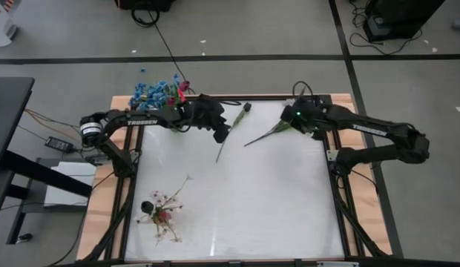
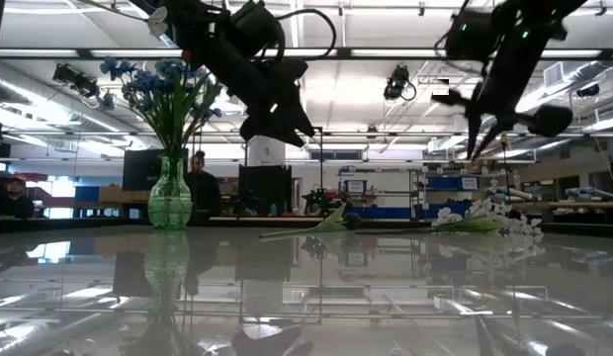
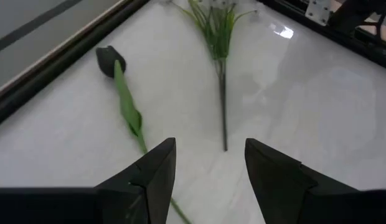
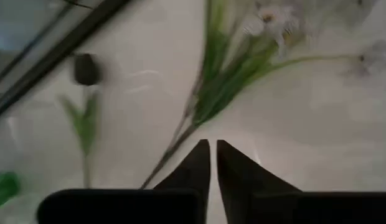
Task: Sort flowers into vase by color
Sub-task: Put the white flower into the red vase
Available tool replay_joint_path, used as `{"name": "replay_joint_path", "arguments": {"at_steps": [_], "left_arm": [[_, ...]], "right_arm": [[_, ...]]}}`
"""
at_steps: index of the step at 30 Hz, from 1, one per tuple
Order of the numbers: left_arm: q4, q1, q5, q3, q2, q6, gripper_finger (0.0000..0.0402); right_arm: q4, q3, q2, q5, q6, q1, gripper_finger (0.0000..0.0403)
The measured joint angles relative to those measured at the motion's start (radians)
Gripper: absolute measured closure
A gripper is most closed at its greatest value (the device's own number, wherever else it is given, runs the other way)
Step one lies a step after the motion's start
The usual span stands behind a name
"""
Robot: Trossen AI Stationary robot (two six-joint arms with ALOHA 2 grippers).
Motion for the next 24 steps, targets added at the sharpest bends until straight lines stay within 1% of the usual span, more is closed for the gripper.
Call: {"name": "replay_joint_path", "arguments": {"at_steps": [1, 3, 5, 7, 10, 13, 15, 17, 21, 24], "left_arm": [[-0.002, 0.005, -0.001, 0.0, 0.0, 0.003, 0.0205], [-0.006, 0.017, 0.0, 0.0, 0.0, 0.005, 0.0205], [-0.022, 0.028, 0.0, 0.0, 0.0, 0.005, 0.0205], [-0.041, 0.04, -0.001, 0.0, 0.0, 0.005, 0.0205], [-0.061, 0.051, 0.0, 0.0, 0.0, 0.019, 0.0205], [-0.082, 0.055, 0.0, 0.0, 0.0, 0.069, 0.0205], [-0.091, 0.058, 0.0, 0.0, 0.0, 0.116, 0.0205], [-0.096, 0.06, 0.0, 0.0, 0.0, 0.158, 0.0205], [-0.096, 0.07, 0.002, 0.0, 0.0, 0.202, 0.0205], [-0.106, 0.082, 0.017, 0.0, 0.0, 0.209, 0.0205]], "right_arm": [[0.024, -0.013, 0.025, -0.019, 0.015, -0.007, 0.0355], [0.126, -0.04, 0.075, -0.064, 0.037, -0.023, 0.0332], [0.232, -0.063, 0.126, -0.104, 0.05, -0.04, 0.0303], [0.292, -0.07, 0.189, -0.121, 0.055, -0.062, 0.027], [0.308, -0.07, 0.277, -0.177, 0.096, -0.104, 0.022], [0.321, -0.071, 0.353, -0.226, 0.147, -0.137, 0.0184], [0.353, -0.071, 0.392, -0.248, 0.189, -0.153, 0.017], [0.391, -0.071, 0.424, -0.245, 0.213, -0.165, 0.0162], [0.431, -0.067, 0.457, -0.247, 0.265, -0.188, 0.0162], [0.42, -0.066, 0.463, -0.236, 0.278, -0.196, 0.0169]]}}
